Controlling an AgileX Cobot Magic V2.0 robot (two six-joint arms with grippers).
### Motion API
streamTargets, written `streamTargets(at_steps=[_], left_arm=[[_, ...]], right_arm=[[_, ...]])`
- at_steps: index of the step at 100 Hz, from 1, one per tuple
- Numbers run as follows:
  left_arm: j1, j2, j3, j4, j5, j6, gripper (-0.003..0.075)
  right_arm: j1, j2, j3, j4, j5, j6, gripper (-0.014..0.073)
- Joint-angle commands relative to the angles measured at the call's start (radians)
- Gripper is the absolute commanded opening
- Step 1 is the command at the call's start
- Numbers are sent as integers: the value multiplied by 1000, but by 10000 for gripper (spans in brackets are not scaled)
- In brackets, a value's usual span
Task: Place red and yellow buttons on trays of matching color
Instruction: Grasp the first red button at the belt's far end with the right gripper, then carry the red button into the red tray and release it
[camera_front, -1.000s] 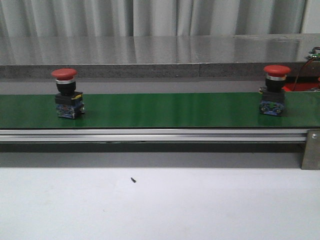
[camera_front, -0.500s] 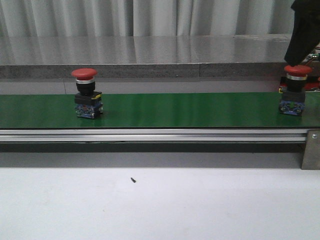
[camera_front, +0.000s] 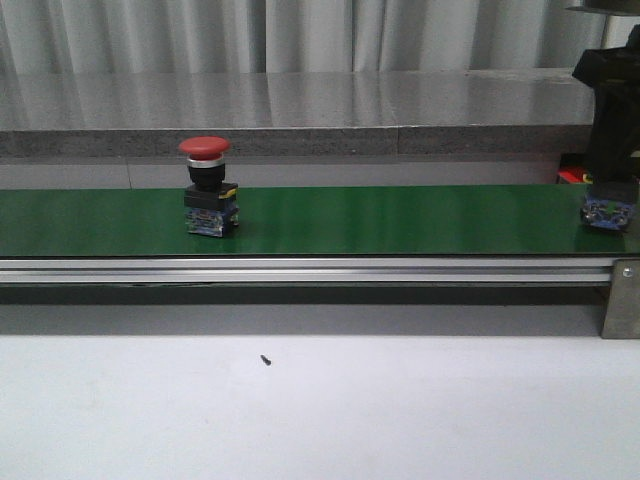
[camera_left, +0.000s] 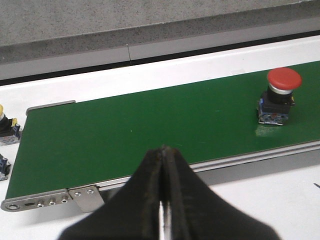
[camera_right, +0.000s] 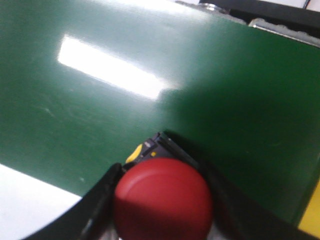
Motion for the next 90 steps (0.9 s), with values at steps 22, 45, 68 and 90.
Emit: streamTargets(at_steps=[22,45,68,90], left_arm=[[-7,-3,-28,-16,-74,1,-20],[-7,-3,-28,-16,-74,1,-20],[-7,-3,-28,-16,-74,1,-20],[-7,-3,-28,-16,-74,1,-20]], right_arm=[[-103,-44,-288,-2,141,10,246],[-311,-22,-426,-2,145,11,246],[-427,119,-500,-1,131,11,246],[-448,294,-578,-1,120,11,246]])
